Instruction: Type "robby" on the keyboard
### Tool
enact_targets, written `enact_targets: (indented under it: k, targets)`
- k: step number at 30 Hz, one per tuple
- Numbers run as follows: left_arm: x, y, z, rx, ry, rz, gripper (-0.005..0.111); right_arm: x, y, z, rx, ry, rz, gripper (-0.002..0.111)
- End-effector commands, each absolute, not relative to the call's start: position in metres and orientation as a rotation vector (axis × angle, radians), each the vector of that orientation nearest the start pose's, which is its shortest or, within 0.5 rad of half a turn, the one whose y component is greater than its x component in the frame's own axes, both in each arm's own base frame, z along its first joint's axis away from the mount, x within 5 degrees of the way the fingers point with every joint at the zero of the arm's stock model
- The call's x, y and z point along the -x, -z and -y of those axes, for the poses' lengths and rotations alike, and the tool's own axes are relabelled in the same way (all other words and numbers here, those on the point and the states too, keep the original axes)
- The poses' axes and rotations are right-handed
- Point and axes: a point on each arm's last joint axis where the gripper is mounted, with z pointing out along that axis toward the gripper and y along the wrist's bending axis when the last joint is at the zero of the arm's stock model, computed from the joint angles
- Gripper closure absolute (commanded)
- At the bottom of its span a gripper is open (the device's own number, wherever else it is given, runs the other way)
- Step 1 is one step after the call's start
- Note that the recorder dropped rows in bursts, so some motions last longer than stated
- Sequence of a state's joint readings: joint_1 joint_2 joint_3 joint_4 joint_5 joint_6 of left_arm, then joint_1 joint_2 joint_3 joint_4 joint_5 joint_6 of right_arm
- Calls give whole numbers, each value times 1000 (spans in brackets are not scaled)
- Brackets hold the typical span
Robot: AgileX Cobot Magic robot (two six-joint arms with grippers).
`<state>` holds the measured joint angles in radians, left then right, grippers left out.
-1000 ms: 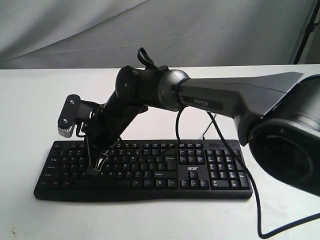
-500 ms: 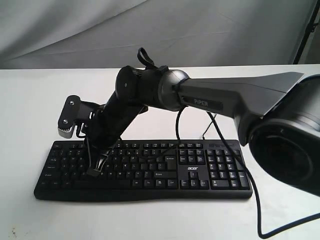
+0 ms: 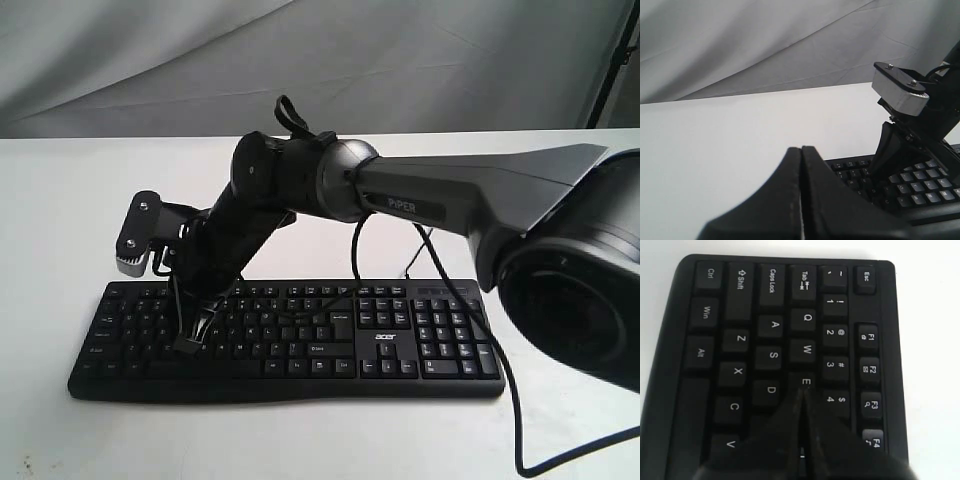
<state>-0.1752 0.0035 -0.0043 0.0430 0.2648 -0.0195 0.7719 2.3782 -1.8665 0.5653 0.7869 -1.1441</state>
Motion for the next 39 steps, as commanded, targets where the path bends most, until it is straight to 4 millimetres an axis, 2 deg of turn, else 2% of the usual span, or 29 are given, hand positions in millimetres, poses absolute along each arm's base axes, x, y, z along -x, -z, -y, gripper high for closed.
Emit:
enact_targets:
  k: [1,5,9,17,25,29,34,39]
  targets:
    - [-54,-190,9,-169,104,-1735,107,-337,-132,-378,1901,-540,-1859,108]
    - [-54,-190,9,-169,104,-1735,107,-338,-132,-377,1903,-537,-1858,108]
    - [-54,-190,9,-169,104,-1735,107,-339,-122,-378,1904,-530,-1865,108]
    - [-54,-190,9,-169,104,-1735,107,-338,-124,-378,1904,-537,-1862,108]
    - [-54,-190,9,-169,104,-1735,107,-335,-150,-375,1917,-529,-1831,108]
    - [-54,-190,9,-169,104,-1735,107,-336,-150,-374,1928,-510,-1838,108]
    - [-54,-190,9,-169,104,-1735,107,-338,-149,-362,1928,-483,-1888,108]
    - [-54,-190,9,-169,104,-1735,107,-335,-155,-338,1862,-440,-1923,108]
